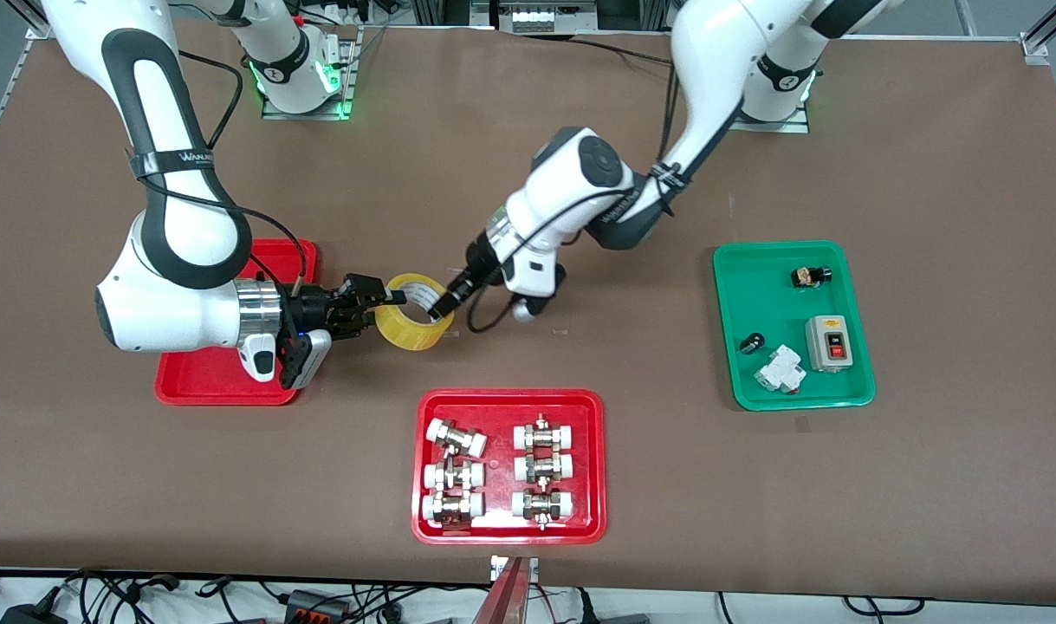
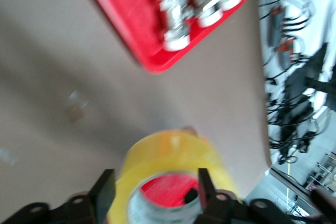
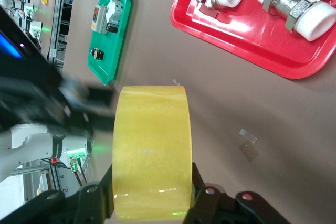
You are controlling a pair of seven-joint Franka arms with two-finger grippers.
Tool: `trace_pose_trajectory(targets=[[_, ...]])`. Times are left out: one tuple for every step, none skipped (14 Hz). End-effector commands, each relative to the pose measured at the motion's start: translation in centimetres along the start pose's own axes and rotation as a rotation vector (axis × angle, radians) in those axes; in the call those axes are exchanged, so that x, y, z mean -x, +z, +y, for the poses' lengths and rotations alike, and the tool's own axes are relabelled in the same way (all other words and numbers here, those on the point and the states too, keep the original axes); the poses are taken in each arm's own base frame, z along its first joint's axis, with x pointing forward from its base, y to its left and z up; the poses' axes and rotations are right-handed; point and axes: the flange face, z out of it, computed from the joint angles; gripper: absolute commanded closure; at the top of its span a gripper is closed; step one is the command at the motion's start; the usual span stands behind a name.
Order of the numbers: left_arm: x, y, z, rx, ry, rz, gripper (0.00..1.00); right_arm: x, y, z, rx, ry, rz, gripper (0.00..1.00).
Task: Left arm passes tape to right arm into tray
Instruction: 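Open the left gripper and withdraw it while the right gripper holds tape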
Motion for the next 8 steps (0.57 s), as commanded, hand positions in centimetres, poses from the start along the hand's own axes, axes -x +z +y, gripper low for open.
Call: trace_pose_trajectory(targets=[[-1.6,-3.8,1.8,-0.066,0.139,0.01,0.0,-0.3,-0.1,0.2,-0.011,-0.028,-0.001,0.76],[-2.4,-5.4,2.4,-0.108,0.174,0.01,0.0,-0.2,-0.1,0.8,-0.01,-0.035,-0.002,0.76],[-3.0,-7.1,2.9,-0.135,0.211,0.014,0.0,0.0,-0.3,1.5,-0.008,-0.056,0.0,0.76],[-4.3,-9.0,3.5,-0.158,0.261,0.017,0.0,0.2,-1.0,2.4,-0.002,-0.074,0.007,0.76],[-6.5,-10.7,4.0,-0.187,0.325,0.013,0.0,0.6,-2.1,3.6,0.004,-0.063,0.017,0.77],[-8.0,-12.3,4.2,-0.213,0.386,0.006,0.0,1.0,-3.0,4.8,0.008,-0.047,0.025,0.77],[-8.5,-14.1,4.5,-0.238,0.416,0.0,0.0,1.5,-4.2,5.9,0.012,-0.025,0.04,0.76],[-9.7,-16.4,4.6,-0.279,0.42,-0.001,0.0,2.2,-6.3,7.6,0.016,0.012,0.068,0.77]])
